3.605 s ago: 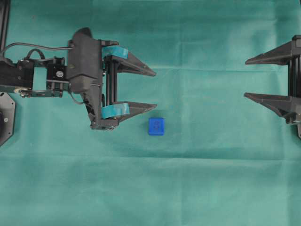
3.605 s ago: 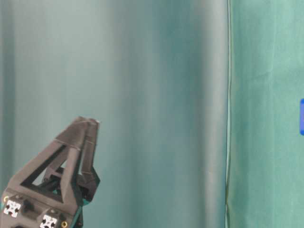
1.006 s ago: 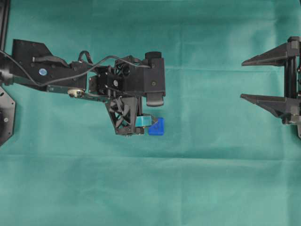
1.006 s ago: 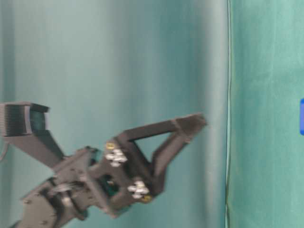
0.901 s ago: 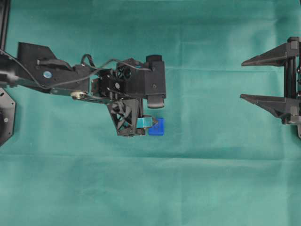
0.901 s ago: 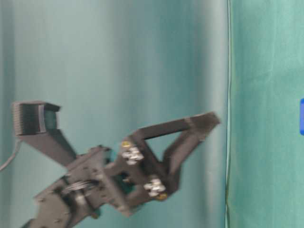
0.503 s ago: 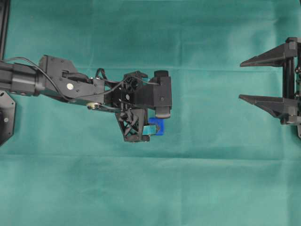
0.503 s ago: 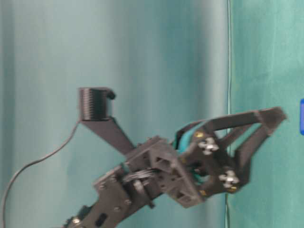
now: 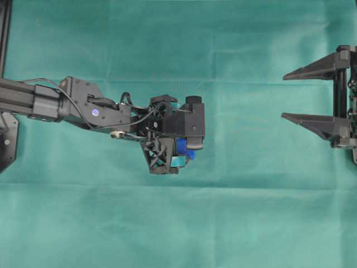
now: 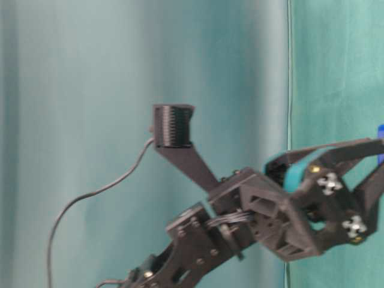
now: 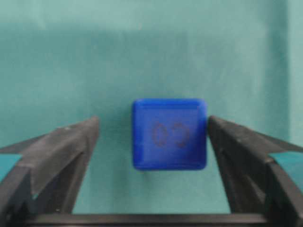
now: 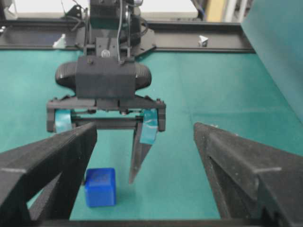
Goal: Handover the blue block to the right arm after grasping it with the left arm, then place it in the designated position.
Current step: 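Lower the left gripper around the blue cube and close it, then lift the blue cube with the left gripper and raise it up, then hold the cube raised in the left gripper while the right gripper rotates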
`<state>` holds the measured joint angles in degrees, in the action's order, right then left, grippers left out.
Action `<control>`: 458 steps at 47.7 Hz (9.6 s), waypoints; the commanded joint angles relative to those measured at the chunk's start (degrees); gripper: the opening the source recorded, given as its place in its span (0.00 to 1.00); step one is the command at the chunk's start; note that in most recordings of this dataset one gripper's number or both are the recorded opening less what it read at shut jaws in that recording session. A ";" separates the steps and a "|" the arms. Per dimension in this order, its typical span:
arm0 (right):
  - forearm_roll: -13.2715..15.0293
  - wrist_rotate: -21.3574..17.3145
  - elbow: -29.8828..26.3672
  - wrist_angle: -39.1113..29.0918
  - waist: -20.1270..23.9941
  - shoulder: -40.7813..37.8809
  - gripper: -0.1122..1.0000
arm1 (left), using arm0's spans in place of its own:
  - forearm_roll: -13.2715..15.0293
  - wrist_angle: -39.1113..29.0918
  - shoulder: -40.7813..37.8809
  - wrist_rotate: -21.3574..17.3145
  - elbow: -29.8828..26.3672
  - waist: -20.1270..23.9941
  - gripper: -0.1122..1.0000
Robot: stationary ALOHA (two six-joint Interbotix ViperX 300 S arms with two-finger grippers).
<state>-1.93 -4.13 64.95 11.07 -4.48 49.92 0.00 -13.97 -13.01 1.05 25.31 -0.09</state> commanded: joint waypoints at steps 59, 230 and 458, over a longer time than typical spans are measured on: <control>0.00 0.09 -0.70 0.00 -0.09 -0.62 0.95 | -0.09 2.11 -1.58 1.14 -0.35 -0.62 0.52; 0.18 0.09 -0.70 -0.79 -0.09 -0.70 0.95 | -0.79 -15.64 25.49 0.53 -9.14 -1.05 0.52; 76.73 3.43 -13.45 -9.58 4.92 -2.20 0.95 | -0.26 10.63 35.77 0.97 5.19 -0.09 0.52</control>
<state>74.71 -0.62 53.17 1.14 0.35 47.81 -0.35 -3.60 21.62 2.02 31.03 -0.26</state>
